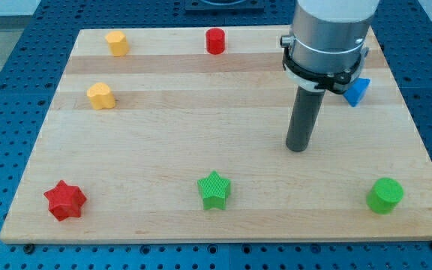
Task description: Nudge the red circle left a bit
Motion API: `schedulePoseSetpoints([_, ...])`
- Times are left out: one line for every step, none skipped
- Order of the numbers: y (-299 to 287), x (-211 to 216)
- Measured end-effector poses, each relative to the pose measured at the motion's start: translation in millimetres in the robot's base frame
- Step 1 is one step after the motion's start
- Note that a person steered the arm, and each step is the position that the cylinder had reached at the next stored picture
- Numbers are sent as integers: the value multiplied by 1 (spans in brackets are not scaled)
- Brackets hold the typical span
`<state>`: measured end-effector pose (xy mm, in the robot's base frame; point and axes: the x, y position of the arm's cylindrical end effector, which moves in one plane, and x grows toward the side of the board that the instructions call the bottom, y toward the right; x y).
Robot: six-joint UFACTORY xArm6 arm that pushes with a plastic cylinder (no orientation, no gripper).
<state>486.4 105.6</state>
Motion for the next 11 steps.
schedulePoseSetpoints([0, 0])
schedulePoseSetpoints([-1, -5])
schedulePoseSetpoints([-2, -10])
schedulePoseSetpoints([-2, -10])
schedulePoseSetpoints([-2, 8])
schedulePoseSetpoints([-2, 45])
schedulePoseSetpoints([-4, 89])
schedulePoseSetpoints([-4, 97])
schedulePoseSetpoints([-4, 97])
schedulePoseSetpoints([-20, 97])
schedulePoseSetpoints([-67, 97])
